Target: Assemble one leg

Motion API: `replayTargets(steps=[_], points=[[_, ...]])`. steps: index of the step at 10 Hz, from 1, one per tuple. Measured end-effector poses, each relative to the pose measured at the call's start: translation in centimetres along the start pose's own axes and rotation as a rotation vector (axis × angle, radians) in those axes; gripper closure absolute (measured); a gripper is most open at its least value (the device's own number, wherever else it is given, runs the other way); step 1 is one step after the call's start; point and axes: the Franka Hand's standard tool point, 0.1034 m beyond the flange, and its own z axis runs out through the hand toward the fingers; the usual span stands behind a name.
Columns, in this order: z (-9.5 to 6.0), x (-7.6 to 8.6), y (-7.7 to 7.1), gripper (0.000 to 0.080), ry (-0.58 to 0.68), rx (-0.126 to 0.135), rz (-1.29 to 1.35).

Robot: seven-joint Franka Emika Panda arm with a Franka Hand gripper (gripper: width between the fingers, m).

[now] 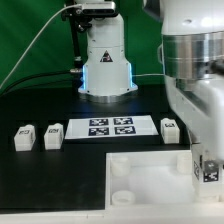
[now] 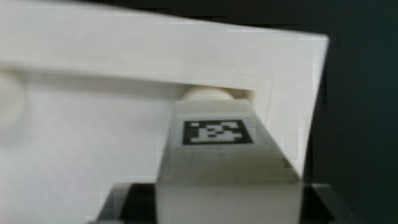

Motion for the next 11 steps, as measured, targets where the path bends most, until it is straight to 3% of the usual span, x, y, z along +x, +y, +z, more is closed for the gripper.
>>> replayTargets(steps=[3,4,5,6,7,9,11], points=[[0.1,0.0,0.1,0.0507,-0.003,0.001,-0.033],[0.2,-0.1,0.2,0.0425,-0.002,0.003,-0.118],[0.5,-0.8,0.1,0.0425,-0.002,0.017,-0.267],[0.6,-1.1,0.2,0.0244,-0.004,0.02,-0.407],[0.6,-0.9,0.2,0.0167,0.0,0.02,-0.532],[0.6,-0.8,0.1,0.0155,0.004,0.019,-0.756],[0.6,-0.7,0.2,0.015,0.028,0.003,-1.159]])
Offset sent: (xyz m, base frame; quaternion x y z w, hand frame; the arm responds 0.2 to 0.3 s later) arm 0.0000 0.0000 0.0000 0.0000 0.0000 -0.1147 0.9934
